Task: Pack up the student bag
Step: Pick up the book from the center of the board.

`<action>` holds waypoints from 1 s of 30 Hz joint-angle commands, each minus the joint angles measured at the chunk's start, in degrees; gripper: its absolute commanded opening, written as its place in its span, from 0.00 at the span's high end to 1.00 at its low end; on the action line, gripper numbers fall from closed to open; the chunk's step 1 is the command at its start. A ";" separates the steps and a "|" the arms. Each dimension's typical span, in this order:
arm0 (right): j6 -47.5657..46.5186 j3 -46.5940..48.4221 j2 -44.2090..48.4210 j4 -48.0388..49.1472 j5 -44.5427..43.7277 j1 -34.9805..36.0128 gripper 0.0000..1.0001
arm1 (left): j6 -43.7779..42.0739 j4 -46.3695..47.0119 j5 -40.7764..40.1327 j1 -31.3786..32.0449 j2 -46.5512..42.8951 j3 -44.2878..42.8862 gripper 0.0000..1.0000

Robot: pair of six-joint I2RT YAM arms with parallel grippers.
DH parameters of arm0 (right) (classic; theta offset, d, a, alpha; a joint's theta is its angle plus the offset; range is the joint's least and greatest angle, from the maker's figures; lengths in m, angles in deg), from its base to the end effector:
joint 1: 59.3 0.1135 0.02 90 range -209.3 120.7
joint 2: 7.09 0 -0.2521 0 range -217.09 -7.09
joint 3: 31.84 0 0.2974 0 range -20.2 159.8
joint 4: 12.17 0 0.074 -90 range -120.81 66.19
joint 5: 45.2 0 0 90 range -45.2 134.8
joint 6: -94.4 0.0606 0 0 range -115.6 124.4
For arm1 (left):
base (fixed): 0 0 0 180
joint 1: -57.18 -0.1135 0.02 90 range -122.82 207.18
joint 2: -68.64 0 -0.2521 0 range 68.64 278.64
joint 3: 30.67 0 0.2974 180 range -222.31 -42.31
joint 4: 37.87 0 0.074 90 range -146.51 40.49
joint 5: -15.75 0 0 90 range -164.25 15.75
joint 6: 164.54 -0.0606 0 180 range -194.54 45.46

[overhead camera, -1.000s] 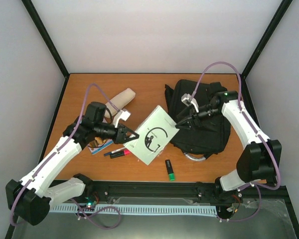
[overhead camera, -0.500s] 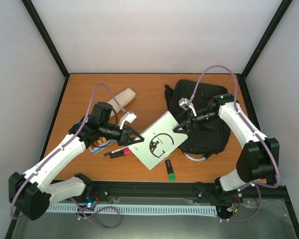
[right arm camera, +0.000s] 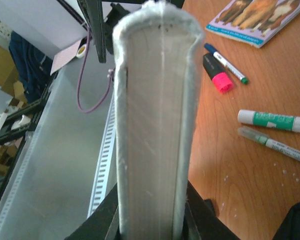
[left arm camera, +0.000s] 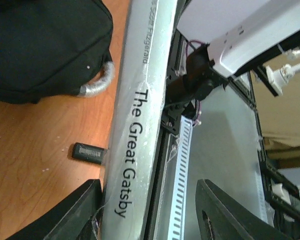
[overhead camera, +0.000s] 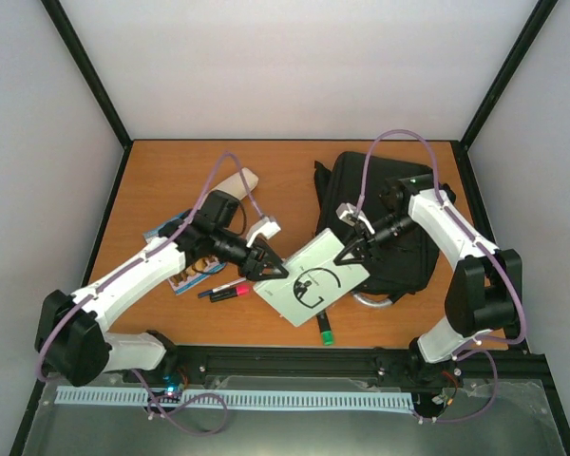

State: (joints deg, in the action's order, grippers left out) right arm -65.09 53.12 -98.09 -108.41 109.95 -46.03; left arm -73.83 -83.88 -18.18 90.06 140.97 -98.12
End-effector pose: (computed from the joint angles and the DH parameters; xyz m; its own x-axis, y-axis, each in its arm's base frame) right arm 0.2784 0.1222 0.2371 -0.4188 -0.5032 -0.7559 -0.8587 -0.0512 0.5099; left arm 0.2312 -0.2093 0.2447 -0.6608 0.4189 -0.6228 0.7344 0.1898 -0.6516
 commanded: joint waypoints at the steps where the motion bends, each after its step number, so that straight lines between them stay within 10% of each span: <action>1: -1.90 3.94 1.23 -1.60 2.98 0.05 0.97 | -4.97 -3.73 0.40 5.56 2.40 -2.80 0.46; 21: -0.90 3.26 2.07 -1.53 10.16 -0.11 0.97 | -1.67 2.61 -13.51 10.36 0.53 3.03 0.34; 30: -1.79 2.28 0.03 -1.62 8.72 -0.10 0.97 | -1.69 0.42 -6.17 10.34 -0.64 2.38 0.53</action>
State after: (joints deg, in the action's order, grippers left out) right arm -65.35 55.13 -98.20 -109.85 112.00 -45.87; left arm -75.09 -82.72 -29.30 99.68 142.26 -94.53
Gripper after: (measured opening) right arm 0.205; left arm 0.488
